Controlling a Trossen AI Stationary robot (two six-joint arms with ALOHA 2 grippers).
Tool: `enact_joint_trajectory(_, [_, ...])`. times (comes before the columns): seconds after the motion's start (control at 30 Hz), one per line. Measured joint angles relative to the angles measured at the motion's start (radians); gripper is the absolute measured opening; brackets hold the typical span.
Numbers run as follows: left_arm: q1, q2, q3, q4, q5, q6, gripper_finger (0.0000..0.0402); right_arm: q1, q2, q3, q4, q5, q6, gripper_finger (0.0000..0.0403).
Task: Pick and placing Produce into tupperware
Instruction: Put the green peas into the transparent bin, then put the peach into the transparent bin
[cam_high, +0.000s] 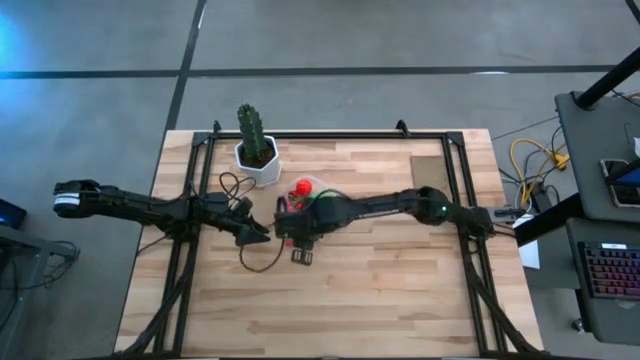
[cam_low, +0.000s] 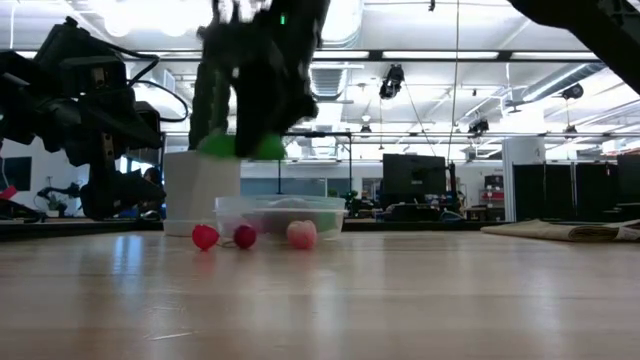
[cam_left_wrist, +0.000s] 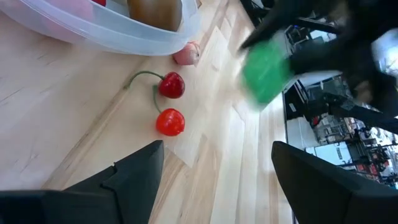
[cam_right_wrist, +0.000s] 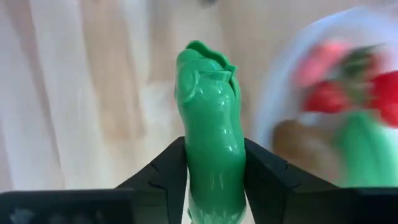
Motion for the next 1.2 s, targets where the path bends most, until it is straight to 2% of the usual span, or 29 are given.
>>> enact_joint_trajectory(0.1, [0.000,0.000,0.000,0.000,0.000,0.000,0.0283,-0.036,-0.029,0.035,-0.005,0.043,0.051,0.0134])
enact_joint_trajectory(0.3, [0.000,0.000,0.000,0.001,0.000,-0.003,0.0283,-0.158,-0.013,0.032,-0.027,-0.002,0.154,0.0133])
enact_joint_trajectory(0.5, [0.000,-0.001,0.000,0.001,0.000,-0.003,0.0283,-0.228,-0.003,0.027,-0.025,-0.143,0.193,0.0134])
enact_joint_trajectory(0.93, [0.000,0.000,0.000,0.001,-0.015,-0.003,0.0283,-0.198,-0.004,0.016,-0.034,-0.157,0.170,0.0236])
enact_joint_trajectory(1.03, [0.000,0.000,0.000,0.001,-0.015,-0.003,0.0283,-0.168,-0.027,0.016,-0.079,-0.118,0.126,0.0245])
enact_joint_trajectory(1.2, [0.000,0.000,0.000,0.001,-0.015,-0.003,0.0283,-0.074,-0.042,0.014,-0.240,0.045,0.079,0.0245])
